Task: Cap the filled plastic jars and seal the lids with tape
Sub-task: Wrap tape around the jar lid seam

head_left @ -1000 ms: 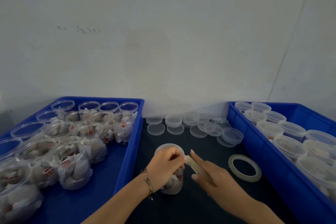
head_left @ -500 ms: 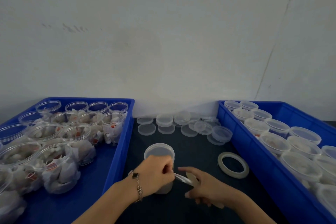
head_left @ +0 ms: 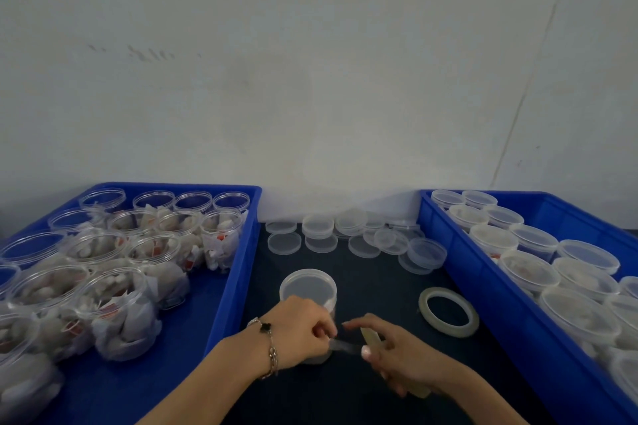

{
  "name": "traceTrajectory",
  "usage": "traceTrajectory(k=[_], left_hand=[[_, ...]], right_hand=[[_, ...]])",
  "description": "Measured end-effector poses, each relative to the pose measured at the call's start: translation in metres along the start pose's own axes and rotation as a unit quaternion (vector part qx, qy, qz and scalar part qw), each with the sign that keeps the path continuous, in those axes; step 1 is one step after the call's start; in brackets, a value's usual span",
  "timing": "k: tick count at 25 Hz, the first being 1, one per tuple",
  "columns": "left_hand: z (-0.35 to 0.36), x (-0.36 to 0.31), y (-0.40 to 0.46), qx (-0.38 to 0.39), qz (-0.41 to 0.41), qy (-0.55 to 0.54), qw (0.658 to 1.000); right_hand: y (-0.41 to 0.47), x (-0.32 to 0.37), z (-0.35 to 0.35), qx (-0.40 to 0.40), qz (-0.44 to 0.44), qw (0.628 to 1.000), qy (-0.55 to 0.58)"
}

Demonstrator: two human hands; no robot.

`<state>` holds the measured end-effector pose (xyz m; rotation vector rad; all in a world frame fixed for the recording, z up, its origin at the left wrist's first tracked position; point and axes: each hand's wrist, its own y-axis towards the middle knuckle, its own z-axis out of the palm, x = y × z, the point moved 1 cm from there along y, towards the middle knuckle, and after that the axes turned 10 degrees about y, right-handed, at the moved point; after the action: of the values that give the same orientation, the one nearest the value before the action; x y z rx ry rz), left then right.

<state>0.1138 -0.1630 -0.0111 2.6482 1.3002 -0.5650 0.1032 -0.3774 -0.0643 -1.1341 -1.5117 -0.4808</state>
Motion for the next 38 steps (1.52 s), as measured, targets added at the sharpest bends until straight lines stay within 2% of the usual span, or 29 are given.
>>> traceTrajectory(k=[3, 6, 7, 12, 17, 22, 24, 27, 38], left_hand=[[0.001, 0.000, 0.001, 0.036, -0.003, 0.046, 0.998], [0.002, -0.001, 0.000, 0.089, 0.003, 0.070, 0.994], [0.003, -0.002, 0.000, 0.102, 0.006, 0.092, 0.990], [0.002, -0.010, -0.003, 0.103, -0.015, 0.203, 0.974], [-0.007, -0.006, -0.014, 0.059, -0.024, 0.224, 0.973], [-0.009, 0.016, -0.025, -0.067, -0.080, 0.201, 0.974], [-0.009, 0.020, -0.022, -0.094, -0.103, 0.208, 0.968], [-0.007, 0.026, -0.018, -0.091, -0.133, 0.206, 0.965], [-0.006, 0.040, -0.014, -0.107, -0.142, 0.190, 0.966]], right_hand=[[0.001, -0.004, 0.000, 0.028, 0.017, 0.998, -0.053], [0.009, -0.016, 0.004, -0.033, 0.023, 0.968, -0.246], [0.011, -0.018, 0.007, -0.056, 0.031, 0.960, -0.273], [0.003, -0.013, 0.009, -0.053, 0.031, 0.990, -0.127], [-0.004, -0.002, 0.008, -0.116, 0.005, 0.992, -0.049], [0.017, 0.013, 0.014, -0.203, -0.032, 0.977, -0.065], [0.025, 0.019, 0.013, -0.222, -0.060, 0.968, -0.099], [0.031, 0.020, 0.014, -0.231, -0.080, 0.956, -0.164], [0.044, 0.017, 0.012, -0.239, -0.098, 0.955, -0.147]])
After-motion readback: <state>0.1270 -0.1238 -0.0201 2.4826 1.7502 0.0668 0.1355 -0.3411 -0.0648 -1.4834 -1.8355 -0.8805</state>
